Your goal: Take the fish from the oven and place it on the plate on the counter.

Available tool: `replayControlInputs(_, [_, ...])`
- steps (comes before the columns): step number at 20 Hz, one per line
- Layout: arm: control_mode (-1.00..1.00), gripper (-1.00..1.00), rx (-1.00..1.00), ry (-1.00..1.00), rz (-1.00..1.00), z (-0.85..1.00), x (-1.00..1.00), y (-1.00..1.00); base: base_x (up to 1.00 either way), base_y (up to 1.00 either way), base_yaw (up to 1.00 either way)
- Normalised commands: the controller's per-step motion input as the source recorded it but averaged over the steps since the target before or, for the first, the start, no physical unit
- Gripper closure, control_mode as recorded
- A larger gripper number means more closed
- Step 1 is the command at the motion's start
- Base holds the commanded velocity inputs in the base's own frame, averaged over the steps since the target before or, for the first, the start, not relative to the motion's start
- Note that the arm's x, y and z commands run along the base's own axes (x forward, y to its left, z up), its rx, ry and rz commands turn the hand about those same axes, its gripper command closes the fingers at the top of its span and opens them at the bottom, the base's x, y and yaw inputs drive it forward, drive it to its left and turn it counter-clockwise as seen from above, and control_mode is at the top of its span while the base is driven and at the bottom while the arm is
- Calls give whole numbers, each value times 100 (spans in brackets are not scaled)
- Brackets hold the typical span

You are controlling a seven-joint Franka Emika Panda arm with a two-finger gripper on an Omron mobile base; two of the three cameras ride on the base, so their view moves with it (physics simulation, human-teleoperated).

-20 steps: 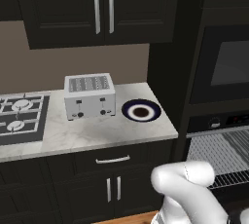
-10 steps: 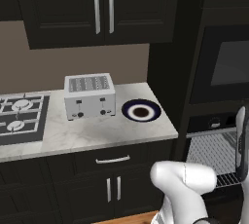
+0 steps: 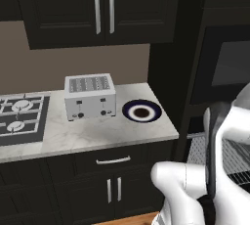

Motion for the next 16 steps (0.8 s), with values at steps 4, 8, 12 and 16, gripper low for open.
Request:
replayControlInputs(4, [-100,100,0,-6,0,28,9,100,0,0,0])
replayControlInputs(8, [-100,100,0,-9,0,21,26,100,0,0,0])
replayControlInputs(12, [-100,100,0,-23,2,0,40,98,0,0,0])
replayControlInputs(16, [-100,100,6,-29,3,-5,38,83,0,0,0])
